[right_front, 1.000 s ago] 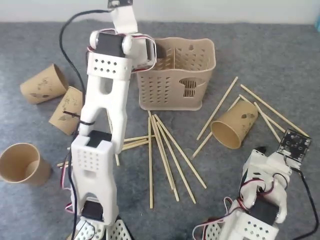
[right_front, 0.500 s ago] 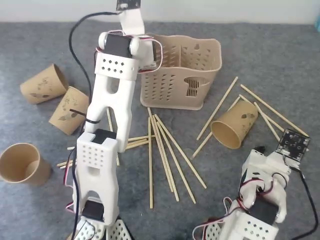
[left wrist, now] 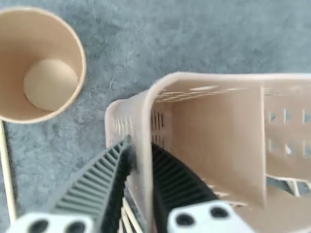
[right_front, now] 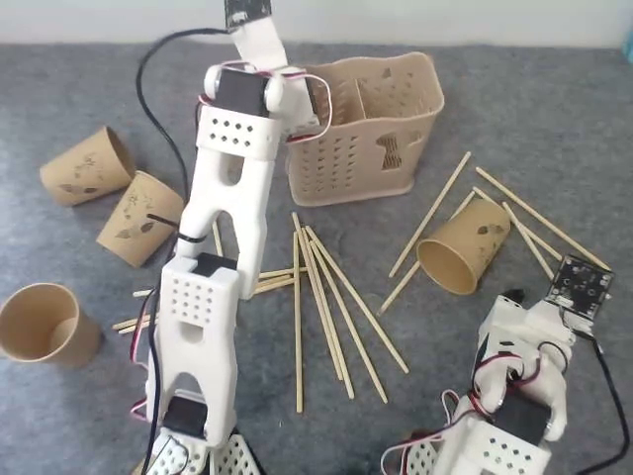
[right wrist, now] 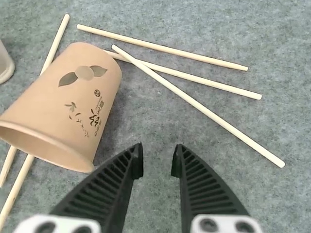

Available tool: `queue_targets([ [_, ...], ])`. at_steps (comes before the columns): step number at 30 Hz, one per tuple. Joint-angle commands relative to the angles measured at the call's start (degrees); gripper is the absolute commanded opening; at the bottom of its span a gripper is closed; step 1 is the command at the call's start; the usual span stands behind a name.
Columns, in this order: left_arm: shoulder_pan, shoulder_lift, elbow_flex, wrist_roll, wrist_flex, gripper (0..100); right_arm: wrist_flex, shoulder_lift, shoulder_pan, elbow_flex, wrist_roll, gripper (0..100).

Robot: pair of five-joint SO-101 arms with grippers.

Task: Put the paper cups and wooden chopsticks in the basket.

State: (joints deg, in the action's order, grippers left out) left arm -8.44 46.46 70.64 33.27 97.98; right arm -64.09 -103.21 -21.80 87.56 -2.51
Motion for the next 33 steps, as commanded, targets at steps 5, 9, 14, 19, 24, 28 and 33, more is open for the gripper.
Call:
queue_targets([
  [5, -2.29, 3.16, 3.38, -1.23, -0.88, 1, 1.36, -0.66, 0.31, -0.35, 0.88, 11.2],
  [9, -5.10, 3.08, 3.38, -8.26, -0.35, 1, 1.36, -0.66, 0.31, -0.35, 0.88, 11.2],
  [14, -4.66, 2.99, 3.30, -17.67, 2.55, 1, 1.36, -0.66, 0.31, -0.35, 0.88, 11.2],
  [19, -0.97, 2.90, 3.30, -20.66, 2.73, 1, 1.36, -0.66, 0.31, -0.35, 0.88, 11.2],
  [24, 0.88, -0.70, 1.98, -20.66, 2.73, 1, 1.36, -0.66, 0.40, -0.35, 0.88, 11.2],
  [28, 0.79, -8.79, -4.62, -20.66, 2.73, 1, 1.36, -0.66, 0.48, -0.35, 0.88, 11.2],
  [33, 0.44, -19.34, -13.41, -20.66, 2.73, 1, 1.45, -0.66, 0.57, -0.35, 0.88, 11.2],
])
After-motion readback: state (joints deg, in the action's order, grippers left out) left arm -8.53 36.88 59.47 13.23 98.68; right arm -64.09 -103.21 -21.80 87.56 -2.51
